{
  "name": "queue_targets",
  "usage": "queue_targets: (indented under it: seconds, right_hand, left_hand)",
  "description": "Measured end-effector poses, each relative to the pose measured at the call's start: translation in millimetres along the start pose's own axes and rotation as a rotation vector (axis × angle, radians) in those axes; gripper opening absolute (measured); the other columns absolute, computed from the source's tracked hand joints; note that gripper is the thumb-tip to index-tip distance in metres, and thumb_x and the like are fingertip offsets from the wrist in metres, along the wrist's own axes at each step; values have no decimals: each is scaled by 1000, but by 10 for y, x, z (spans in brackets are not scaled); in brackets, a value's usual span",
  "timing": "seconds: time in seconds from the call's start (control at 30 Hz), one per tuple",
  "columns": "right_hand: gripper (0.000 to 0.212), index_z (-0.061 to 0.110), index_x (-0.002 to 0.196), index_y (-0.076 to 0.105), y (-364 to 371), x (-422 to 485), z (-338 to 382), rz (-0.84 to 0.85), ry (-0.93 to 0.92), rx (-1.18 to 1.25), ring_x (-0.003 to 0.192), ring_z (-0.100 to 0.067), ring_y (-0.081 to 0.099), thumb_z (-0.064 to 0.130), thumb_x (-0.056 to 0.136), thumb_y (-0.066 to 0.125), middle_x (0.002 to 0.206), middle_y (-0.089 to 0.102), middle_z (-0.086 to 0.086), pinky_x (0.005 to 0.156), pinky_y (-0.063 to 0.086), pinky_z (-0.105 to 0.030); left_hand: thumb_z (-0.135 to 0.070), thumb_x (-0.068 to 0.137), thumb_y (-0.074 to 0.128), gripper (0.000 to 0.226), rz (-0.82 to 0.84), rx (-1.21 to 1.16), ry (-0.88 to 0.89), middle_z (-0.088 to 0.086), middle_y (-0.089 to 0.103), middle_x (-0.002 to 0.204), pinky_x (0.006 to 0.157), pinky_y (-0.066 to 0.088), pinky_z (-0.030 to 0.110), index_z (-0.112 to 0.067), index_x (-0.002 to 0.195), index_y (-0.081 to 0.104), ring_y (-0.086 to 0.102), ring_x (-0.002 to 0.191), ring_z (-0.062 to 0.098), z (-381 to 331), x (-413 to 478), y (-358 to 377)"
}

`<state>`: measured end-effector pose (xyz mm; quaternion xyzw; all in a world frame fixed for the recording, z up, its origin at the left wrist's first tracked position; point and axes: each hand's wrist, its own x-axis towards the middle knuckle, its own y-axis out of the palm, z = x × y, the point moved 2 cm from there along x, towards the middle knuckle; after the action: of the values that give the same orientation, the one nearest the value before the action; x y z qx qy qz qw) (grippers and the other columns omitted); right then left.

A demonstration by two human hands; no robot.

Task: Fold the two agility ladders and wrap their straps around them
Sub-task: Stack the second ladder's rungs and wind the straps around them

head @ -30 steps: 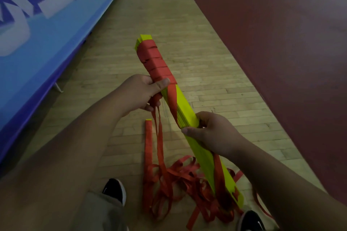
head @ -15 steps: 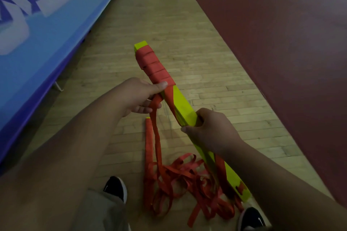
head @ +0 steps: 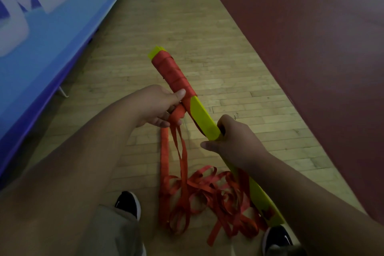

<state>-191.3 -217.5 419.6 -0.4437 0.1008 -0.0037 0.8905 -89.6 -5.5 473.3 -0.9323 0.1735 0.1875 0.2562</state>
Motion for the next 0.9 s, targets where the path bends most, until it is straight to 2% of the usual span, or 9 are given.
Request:
queue_targets:
  seconds: [0.17, 0.3, 0.4, 0.5, 0.6, 0.77, 0.9]
  right_hand:
    - [51, 30, 99, 50, 18, 17, -18, -21, -5, -19, 81, -15, 63, 57, 84, 91, 92, 64, 7, 76, 62, -49]
    - [50, 30, 98, 49, 32, 30, -31, -39, -12, -43, 80, -14, 62, 57, 84, 90, 91, 63, 8, 75, 61, -47]
    - [51, 30, 97, 49, 36, 36, -30, -50, -8, -72, 79, -14, 62, 58, 84, 89, 90, 63, 8, 75, 61, -48]
    - [51, 29, 96, 48, 35, 27, -23, -41, 6, -103, 78, -14, 61, 58, 85, 89, 90, 62, 8, 70, 58, -43]
    - [51, 29, 96, 48, 42, 19, -30, -16, 29, -102, 79, -16, 62, 59, 86, 87, 90, 63, 6, 69, 55, -41]
    - [52, 29, 98, 49, 80, 21, -42, -8, 30, -107, 81, -19, 65, 67, 86, 83, 90, 65, 6, 76, 61, -48]
    - [53, 30, 99, 50, 110, 22, -38, -7, 18, -109, 81, -19, 66, 68, 85, 83, 90, 66, 6, 76, 62, -49]
  left_hand:
    - [-54, 113, 49, 55, 4, 43, 4, 11, 83, 95, 58, 50, 28, -7, 111, 76, 73, 67, 11, -16, 1, 28]
    - [-52, 110, 58, 47, 44, 66, 19, 5, 84, 92, 57, 48, 26, -9, 110, 78, 70, 65, 7, -19, -27, 25]
    - [-40, 105, 72, 29, 58, 137, 33, 2, 84, 91, 58, 48, 26, -12, 102, 80, 70, 66, 6, -7, -36, 17]
    - [-21, 104, 72, 15, 20, 215, 47, 2, 82, 84, 54, 48, 25, -12, 93, 79, 71, 62, 7, -14, -24, 39]
    - [-17, 105, 67, 13, 5, 217, 21, 0, 82, 79, 55, 45, 24, -11, 100, 78, 68, 58, 6, -25, -39, 42]
    - [-18, 113, 56, 19, 2, 159, -29, 2, 82, 87, 55, 44, 23, -16, 111, 74, 69, 58, 3, -14, -48, 41]
    - [-18, 115, 54, 17, -14, 91, -27, 5, 75, 89, 48, 48, 20, -15, 113, 70, 73, 57, 5, -20, -67, 93]
